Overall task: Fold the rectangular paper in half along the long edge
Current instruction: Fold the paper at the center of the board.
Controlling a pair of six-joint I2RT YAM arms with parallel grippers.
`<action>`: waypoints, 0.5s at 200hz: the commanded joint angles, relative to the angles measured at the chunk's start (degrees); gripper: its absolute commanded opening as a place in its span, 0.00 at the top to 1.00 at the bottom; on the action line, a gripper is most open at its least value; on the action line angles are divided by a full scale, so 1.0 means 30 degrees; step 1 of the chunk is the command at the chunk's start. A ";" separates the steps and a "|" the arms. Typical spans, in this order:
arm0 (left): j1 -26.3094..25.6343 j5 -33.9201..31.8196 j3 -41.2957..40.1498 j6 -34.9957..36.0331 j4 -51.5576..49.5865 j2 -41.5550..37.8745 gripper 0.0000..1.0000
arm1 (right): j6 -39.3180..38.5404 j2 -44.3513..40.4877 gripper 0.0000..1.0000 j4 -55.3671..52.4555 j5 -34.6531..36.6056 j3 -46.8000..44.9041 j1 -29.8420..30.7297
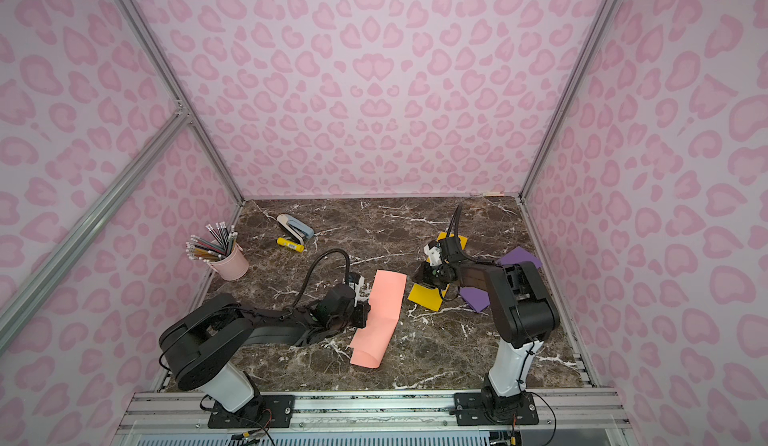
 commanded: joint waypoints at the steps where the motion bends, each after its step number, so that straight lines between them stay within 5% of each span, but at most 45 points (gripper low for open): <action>1: -0.0011 -0.0031 -0.0234 -0.0185 -0.4276 0.0297 0.96 | 0.0069 -0.1128 1.00 -0.0483 -0.0023 0.0351 0.0990; 60: 0.0061 -0.0181 0.0300 -0.0513 -0.4022 0.0562 0.96 | 0.1315 -0.1952 1.00 0.0379 0.0830 -0.1982 0.5633; 100: 0.0068 -0.0122 0.0319 -0.0433 -0.4080 0.0541 0.96 | 0.2397 -0.2604 1.00 0.1721 0.1499 -0.4713 0.6464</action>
